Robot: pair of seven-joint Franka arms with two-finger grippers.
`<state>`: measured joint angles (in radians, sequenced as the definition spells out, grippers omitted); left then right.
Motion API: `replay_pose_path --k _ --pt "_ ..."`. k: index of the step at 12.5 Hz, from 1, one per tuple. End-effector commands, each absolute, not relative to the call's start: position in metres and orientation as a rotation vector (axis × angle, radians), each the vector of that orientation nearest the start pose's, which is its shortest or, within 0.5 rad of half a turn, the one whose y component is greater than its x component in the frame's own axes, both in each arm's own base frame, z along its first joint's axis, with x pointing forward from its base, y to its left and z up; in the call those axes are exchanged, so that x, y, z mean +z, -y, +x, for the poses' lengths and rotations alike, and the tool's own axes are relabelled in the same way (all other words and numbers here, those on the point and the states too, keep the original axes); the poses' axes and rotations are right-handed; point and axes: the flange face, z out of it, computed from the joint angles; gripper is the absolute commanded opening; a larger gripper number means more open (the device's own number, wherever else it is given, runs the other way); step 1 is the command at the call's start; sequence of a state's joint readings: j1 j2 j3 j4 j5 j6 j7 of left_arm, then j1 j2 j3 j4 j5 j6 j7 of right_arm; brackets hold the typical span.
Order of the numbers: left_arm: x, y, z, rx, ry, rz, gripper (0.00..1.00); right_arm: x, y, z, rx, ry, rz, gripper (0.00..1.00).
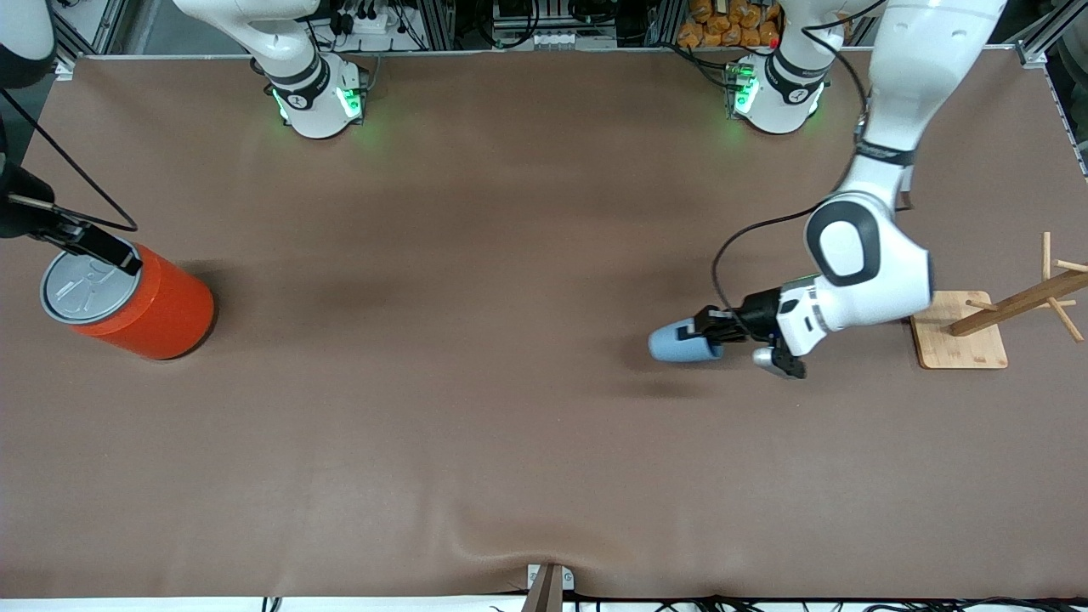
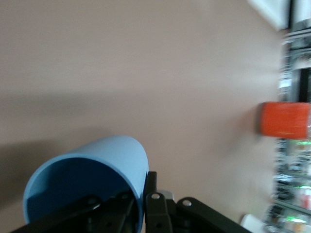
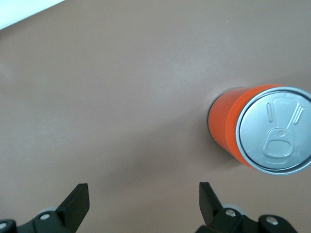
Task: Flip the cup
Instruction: 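Lower the cup upright beside the wooden stand and open the left gripper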
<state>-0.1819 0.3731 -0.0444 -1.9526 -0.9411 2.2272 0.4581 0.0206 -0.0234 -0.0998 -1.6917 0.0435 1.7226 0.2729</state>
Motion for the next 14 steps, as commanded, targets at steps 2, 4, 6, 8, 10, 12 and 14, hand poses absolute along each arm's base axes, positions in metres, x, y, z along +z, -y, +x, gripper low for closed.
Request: replay_pose_path --k 2,4,6,8,10,12,14 --pt "0.306 0.125 0.593 -0.087 0.076 2.809 0.0 0.626 0.042 0.574 -0.009 -0.553 -3.067 1.0" --pt "0.299 0.094 0.592 -0.109 0.052 2.883 0.0 0.628 0.051 0.566 0.034 -0.573 -3.042 1.0" --pt "0.3 0.055 0.591 -0.106 0.09 2.985 0.0 0.63 0.058 0.567 0.033 -0.565 -3.014 1.0" --pt "0.289 0.022 0.595 -0.066 0.091 3.057 0.0 0.672 0.052 0.567 -0.103 -0.558 -3.054 1.0" --pt "0.275 0.018 0.589 -0.029 0.098 3.074 0.0 0.663 0.049 0.555 -0.035 -0.553 -3.047 1.0" --pt "0.267 0.021 0.59 -0.029 0.097 3.075 0.0 0.667 0.033 0.547 -0.089 -0.507 -3.061 1.0" --pt "0.256 0.024 0.591 -0.046 0.1 3.076 0.22 0.666 0.041 0.54 -0.102 -0.528 -3.055 1.0"
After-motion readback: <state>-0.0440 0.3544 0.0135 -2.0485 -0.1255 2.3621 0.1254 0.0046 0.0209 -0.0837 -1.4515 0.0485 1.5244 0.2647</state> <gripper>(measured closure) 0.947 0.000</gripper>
